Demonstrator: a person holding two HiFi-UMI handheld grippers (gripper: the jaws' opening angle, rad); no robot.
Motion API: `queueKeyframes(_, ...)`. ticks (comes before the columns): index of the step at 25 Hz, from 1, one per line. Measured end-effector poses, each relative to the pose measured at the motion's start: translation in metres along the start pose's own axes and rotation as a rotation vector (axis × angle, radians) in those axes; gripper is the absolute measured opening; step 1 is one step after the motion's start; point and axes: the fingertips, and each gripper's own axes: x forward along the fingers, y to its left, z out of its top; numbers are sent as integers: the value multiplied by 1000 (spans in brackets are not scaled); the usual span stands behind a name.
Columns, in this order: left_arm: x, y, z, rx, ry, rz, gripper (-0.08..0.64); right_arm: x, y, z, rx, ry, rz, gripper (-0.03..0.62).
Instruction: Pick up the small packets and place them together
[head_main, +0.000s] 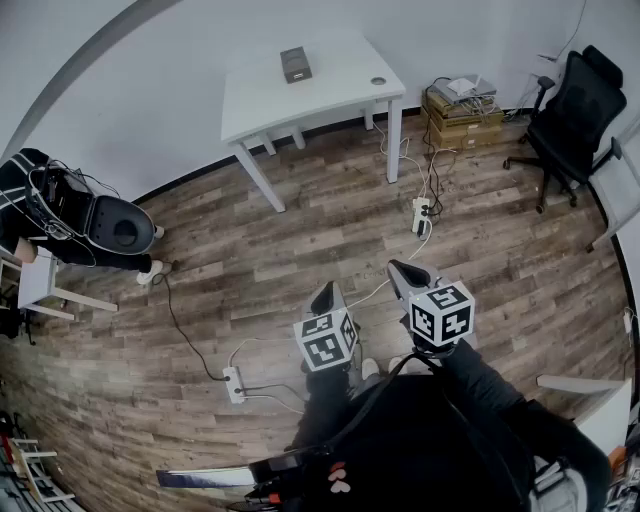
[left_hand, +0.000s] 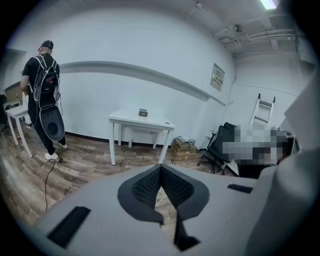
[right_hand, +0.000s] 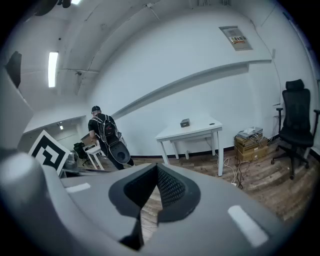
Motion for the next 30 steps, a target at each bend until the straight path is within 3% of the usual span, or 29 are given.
queueKeyframes(30,-1,-3,6,-1,-16,-1,-2,2,1,2,-16,-7,17,-6)
